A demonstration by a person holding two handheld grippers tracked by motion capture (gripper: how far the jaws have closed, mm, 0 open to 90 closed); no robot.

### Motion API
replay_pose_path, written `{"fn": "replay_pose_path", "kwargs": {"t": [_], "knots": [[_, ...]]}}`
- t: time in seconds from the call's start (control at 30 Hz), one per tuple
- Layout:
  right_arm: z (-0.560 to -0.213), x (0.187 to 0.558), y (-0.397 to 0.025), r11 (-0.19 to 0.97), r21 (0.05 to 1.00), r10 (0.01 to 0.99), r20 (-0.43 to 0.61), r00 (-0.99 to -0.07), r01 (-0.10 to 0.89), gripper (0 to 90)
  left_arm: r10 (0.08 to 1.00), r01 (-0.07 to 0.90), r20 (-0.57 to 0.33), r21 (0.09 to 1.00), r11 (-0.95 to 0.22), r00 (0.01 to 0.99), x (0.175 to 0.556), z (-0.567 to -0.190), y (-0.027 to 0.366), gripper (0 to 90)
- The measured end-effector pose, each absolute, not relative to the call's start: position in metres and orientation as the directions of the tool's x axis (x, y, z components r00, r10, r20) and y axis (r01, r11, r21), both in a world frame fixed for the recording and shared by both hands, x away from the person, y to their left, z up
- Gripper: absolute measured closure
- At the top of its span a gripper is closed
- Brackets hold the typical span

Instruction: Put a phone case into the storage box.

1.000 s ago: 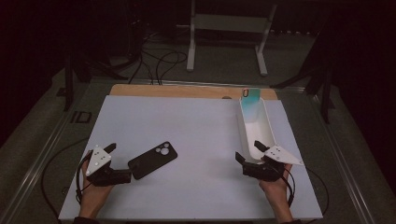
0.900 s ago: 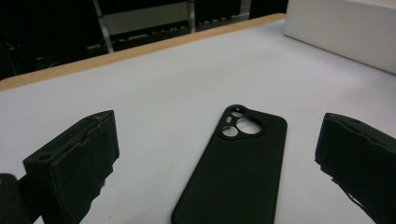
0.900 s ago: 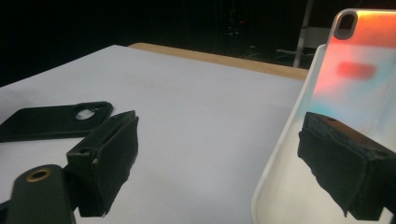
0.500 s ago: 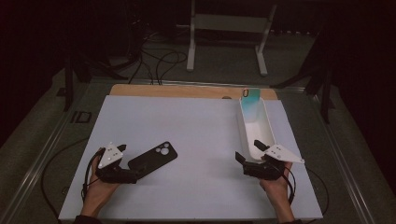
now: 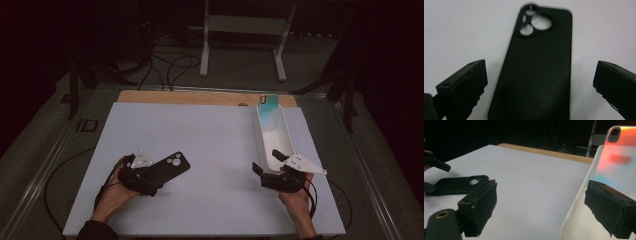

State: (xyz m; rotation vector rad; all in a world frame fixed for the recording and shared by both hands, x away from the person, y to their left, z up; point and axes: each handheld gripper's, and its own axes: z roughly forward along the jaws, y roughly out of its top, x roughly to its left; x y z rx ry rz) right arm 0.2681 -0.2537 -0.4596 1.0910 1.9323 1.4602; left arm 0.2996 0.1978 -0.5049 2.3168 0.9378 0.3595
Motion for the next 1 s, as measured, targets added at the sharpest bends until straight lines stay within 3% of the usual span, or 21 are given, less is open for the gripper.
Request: {"fn": "replay_pose_path", "kwargs": {"t": [0.33, 0.73, 1.0], "knots": [[-0.460, 0.269, -0.254, 0.112, 0.945, 0.819, 0.088, -0.567, 0.309, 10.8, 0.689, 0.578, 0.007, 0.538, -0.614, 0.725, 0.310, -0.517, 0.195, 0.0], [-0.460, 0.269, -0.253, 0.112, 0.943, 0.818, 0.091, -0.568, 0.312, 10.8, 0.704, 0.610, -0.015, 0.514, -0.604, 0.710, 0.312, -0.519, 0.193, 0.3], [-0.461, 0.269, -0.250, 0.117, 0.941, 0.815, 0.091, -0.573, 0.317, 10.9, 0.705, 0.615, -0.006, 0.493, -0.615, 0.710, 0.308, -0.513, 0.189, 11.6]]}}
